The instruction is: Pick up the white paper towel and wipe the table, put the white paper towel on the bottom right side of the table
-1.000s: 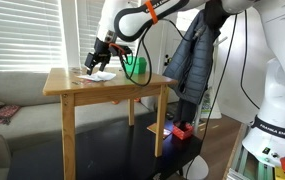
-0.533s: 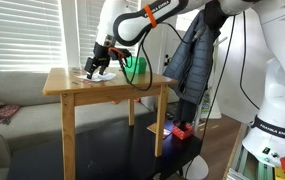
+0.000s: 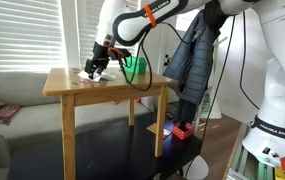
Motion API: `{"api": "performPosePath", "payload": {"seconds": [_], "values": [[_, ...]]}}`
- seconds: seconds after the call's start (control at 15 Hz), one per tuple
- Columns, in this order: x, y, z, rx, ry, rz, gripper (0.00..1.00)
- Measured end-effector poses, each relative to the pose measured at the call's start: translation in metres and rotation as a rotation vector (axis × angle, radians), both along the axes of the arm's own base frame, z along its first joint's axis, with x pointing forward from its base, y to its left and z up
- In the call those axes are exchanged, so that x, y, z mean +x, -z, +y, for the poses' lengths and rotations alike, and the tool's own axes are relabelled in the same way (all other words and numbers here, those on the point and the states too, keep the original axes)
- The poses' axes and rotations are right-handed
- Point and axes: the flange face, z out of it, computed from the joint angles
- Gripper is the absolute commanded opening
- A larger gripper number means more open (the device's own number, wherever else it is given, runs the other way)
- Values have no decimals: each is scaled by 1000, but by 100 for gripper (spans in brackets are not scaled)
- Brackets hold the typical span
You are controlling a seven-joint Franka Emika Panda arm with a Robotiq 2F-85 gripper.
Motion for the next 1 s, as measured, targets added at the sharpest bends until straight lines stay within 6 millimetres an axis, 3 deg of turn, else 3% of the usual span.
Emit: {"api": "performPosePath", "payload": {"seconds": [0.33,0.53,1.0], "values": [[1,-7,1,7,0,-11,22],[1,-17,1,13,0,-24,1],[2,-79,-18,45,50,-93,0]]}}
